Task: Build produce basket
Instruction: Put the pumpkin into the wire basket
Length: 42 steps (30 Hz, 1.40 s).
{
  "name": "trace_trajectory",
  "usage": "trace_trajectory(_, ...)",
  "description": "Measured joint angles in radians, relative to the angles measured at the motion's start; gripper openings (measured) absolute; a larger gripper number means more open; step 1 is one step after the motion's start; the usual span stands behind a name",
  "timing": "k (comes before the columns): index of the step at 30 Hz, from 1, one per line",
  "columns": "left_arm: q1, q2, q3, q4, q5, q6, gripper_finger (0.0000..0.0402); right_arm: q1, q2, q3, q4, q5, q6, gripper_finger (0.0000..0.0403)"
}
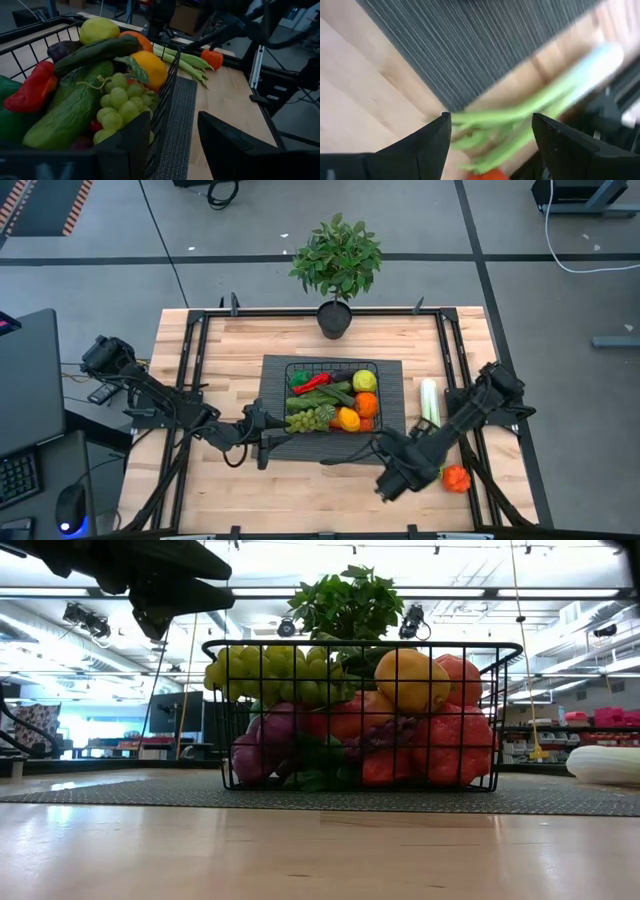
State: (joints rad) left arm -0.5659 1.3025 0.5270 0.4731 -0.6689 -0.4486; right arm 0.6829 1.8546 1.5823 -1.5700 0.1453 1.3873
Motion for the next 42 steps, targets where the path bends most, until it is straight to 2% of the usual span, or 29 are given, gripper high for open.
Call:
trace_trajectory(8, -0.024, 0.0, 0.0, -0.002, 0.001, -0.014, 0.0172, 0.137, -0.024, -0.151, -0.001, -0.223, 0.287, 0.0305)
trace_trajectory(16, -0.063, 0.0, 0.0, -0.002, 0.001, -0.045, 0.0172, 0.25, -0.024, -0.204, 0.004, -0.323, 0.462, 0.0327)
trace_trajectory(27, -0.089, 0.0, 0.0, -0.001, 0.001, -0.065, 0.0172, 0.348, -0.024, -0.224, 0.15, -0.302, 0.628, 0.0365)
trace_trajectory(36, -0.113, 0.0, 0.0, 0.0, 0.0, -0.065, 0.0172, 0.386, -0.024, -0.32, 0.192, -0.287, 0.719, 0.0366)
trace_trajectory(42, -0.117, 0.0, 0.0, 0.017, 0.0, -0.066, 0.0172, 0.388, -0.023, -0.387, 0.326, -0.303, 0.711, 0.0366)
